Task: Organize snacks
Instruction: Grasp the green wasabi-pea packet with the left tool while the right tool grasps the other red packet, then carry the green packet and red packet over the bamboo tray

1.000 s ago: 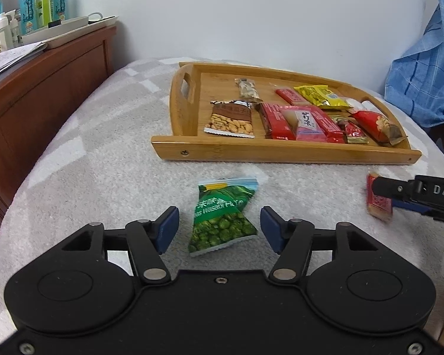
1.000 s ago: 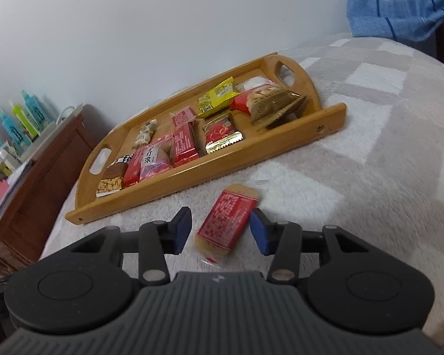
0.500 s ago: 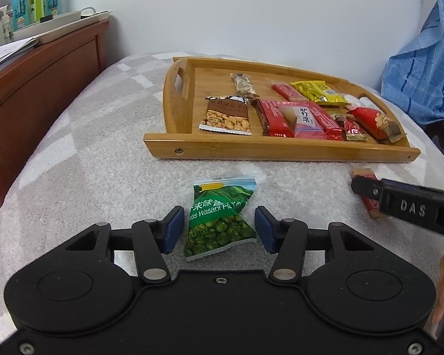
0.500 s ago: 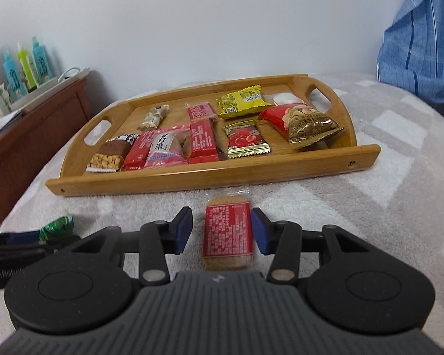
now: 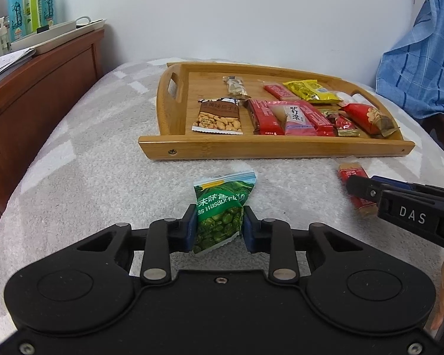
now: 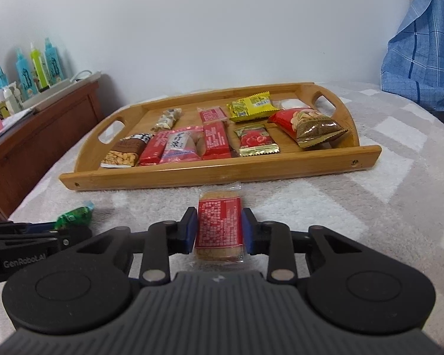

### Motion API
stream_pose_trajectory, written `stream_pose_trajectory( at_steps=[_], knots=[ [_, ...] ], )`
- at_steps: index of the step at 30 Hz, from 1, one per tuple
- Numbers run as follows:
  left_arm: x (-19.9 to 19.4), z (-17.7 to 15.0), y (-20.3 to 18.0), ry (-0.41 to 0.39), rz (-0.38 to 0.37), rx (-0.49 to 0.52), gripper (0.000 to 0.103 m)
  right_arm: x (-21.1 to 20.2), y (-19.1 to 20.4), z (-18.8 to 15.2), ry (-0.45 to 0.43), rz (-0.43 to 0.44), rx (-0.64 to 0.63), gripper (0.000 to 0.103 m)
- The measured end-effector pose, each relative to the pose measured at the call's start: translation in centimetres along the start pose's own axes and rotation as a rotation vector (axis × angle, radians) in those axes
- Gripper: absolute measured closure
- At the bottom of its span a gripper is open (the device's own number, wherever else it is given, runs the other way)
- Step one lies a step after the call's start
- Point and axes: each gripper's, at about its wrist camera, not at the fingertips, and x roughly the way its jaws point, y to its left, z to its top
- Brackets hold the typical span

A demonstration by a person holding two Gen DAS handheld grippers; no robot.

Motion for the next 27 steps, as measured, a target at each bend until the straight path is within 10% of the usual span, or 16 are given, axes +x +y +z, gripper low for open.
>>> stream_pose_trajectory(
  at_steps=[27],
  knots=[
    [0.0,8.6,-0.3,-0.114,0.035,-0.063,0.074,0.6,0.1,6.5,-0.195,0.128,0.045,0.067]
  ],
)
